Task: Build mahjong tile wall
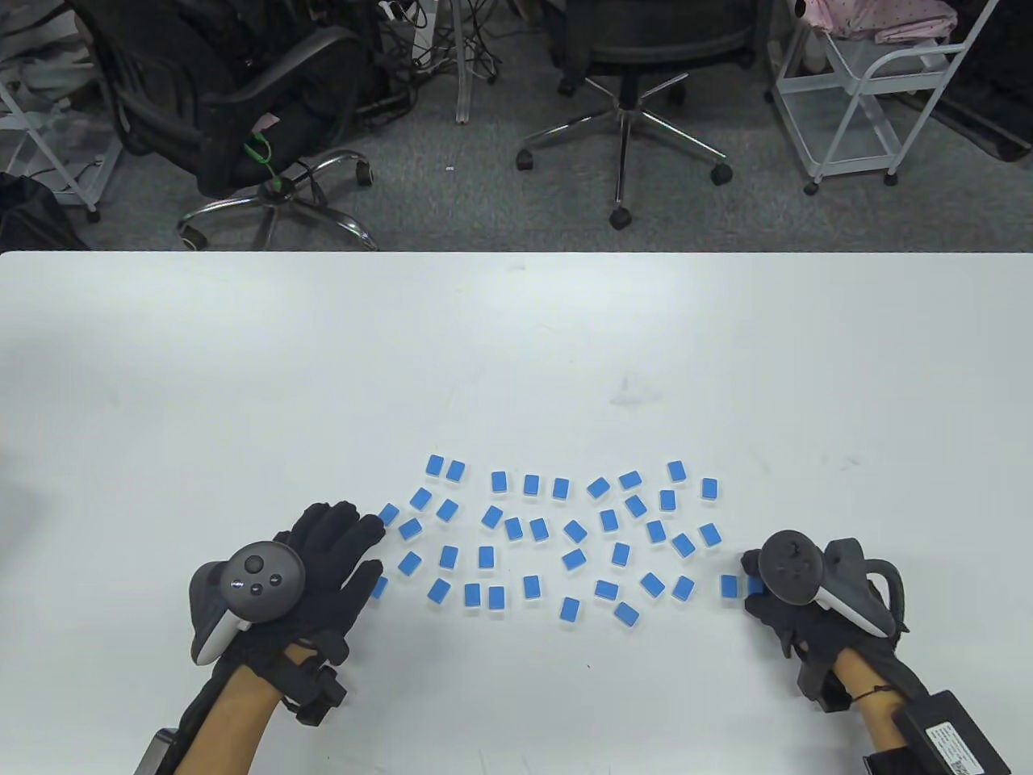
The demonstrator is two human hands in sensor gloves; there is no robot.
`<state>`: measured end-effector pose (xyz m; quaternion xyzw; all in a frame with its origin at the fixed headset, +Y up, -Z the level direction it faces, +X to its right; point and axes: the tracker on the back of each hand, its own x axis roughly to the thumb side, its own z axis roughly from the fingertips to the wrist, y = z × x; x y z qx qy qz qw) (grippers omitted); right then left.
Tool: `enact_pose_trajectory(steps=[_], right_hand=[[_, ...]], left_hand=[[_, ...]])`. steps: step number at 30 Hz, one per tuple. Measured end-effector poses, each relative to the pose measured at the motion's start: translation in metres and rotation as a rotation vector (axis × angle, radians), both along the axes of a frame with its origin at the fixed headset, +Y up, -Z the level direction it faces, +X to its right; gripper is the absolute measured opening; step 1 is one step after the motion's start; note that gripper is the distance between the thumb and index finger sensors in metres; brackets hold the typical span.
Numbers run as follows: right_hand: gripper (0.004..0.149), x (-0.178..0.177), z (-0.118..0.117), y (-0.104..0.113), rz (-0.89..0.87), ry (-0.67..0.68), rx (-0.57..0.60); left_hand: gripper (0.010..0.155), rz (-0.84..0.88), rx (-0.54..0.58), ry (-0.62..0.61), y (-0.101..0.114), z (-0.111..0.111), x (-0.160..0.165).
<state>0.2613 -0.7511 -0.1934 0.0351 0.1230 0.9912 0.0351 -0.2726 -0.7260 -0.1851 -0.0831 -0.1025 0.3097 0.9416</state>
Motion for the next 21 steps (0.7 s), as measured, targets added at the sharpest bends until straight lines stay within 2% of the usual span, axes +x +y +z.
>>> enact_pose_trajectory(steps=[21], right_hand=[[0.058,-0.0043,-0.0002,-0.0023,-0.017,0.023,-0.017]], left_hand=[[0.065,0.01,-0.017,-0.008,-0.0013,0.0,-0.0003]])
